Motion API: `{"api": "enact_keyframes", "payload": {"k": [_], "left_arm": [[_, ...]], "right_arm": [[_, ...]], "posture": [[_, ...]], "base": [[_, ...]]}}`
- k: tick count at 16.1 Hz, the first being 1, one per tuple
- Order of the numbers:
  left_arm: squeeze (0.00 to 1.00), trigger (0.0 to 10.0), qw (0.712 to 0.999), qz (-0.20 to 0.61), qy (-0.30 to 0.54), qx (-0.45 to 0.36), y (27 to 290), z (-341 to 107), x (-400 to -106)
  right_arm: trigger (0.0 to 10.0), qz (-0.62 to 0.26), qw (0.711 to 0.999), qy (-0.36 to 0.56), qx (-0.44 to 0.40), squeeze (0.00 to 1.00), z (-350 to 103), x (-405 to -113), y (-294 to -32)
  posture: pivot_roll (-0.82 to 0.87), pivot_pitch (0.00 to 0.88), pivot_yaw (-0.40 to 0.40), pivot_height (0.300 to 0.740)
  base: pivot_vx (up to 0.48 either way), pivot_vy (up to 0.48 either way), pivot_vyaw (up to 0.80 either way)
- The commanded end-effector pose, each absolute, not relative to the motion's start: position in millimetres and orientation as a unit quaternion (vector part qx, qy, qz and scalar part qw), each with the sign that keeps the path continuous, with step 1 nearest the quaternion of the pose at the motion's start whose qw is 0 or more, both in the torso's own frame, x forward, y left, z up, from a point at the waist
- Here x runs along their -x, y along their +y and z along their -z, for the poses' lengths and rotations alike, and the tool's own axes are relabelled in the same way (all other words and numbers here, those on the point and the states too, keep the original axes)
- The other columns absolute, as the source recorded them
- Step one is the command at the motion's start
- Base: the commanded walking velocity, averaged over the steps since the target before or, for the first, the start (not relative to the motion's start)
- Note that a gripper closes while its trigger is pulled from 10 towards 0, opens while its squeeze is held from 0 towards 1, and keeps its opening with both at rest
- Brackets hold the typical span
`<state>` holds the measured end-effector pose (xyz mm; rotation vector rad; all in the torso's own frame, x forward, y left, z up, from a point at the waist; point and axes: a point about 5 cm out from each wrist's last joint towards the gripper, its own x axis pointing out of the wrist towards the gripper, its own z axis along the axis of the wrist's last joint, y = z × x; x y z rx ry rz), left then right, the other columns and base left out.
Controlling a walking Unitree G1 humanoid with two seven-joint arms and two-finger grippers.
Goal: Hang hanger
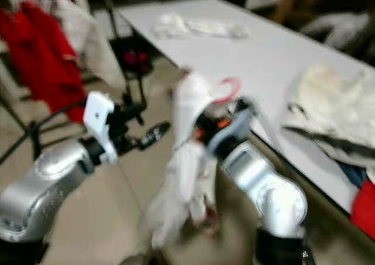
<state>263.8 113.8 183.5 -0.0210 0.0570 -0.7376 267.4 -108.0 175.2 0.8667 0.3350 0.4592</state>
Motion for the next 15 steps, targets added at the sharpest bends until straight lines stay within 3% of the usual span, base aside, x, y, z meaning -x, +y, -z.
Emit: {"api": "enact_keyframes", "payload": {"k": [1, 5, 6, 12, 15], "left_arm": [[1.0, 10.0, 0.93, 0.367, 0.017, 0.009, 109.4, -186.0, -263.0], [1.0, 10.0, 0.942, 0.336, 0.007, 0.001, 115.8, -188.0, -268.1], [1.0, 10.0, 0.947, 0.321, 0.005, -0.004, 120.4, -188.7, -270.0], [1.0, 10.0, 0.954, 0.299, 0.014, -0.019, 124.6, -182.6, -275.1], [1.0, 10.0, 0.965, 0.259, 0.028, -0.035, 134.3, -174.7, -284.2]], "right_arm": [[10.0, -0.227, 0.872, 0.146, -0.409, 0.0, -181.3, -264.6, -110.1], [10.0, -0.169, 0.898, 0.15, -0.377, 0.0, -170.5, -271.9, -118.2], [10.0, -0.145, 0.937, 0.163, -0.271, 0.0, -159.8, -274.7, -125.7], [10.0, -0.12, 0.947, 0.188, -0.231, 0.0, -142.4, -271.2, -137.7], [10.0, -0.148, 0.976, 0.124, -0.105, 0.0, -155.6, -273.6, -134.3]], "posture": [[0.01, 0.004, 0.019, 0.74], [0.01, 0.011, 0.01, 0.74], [0.01, 0.011, 0.008, 0.74], [0.0, 0.014, 0.016, 0.74], [-0.01, 0.014, 0.019, 0.74]], "base": [[0.0, 0.0, 0.8], [0.0, 0.0, 0.6], [0.0, 0.0, 0.0], [0.0, 0.0, 0.0], [0.0, 0.0, 0.0]]}}
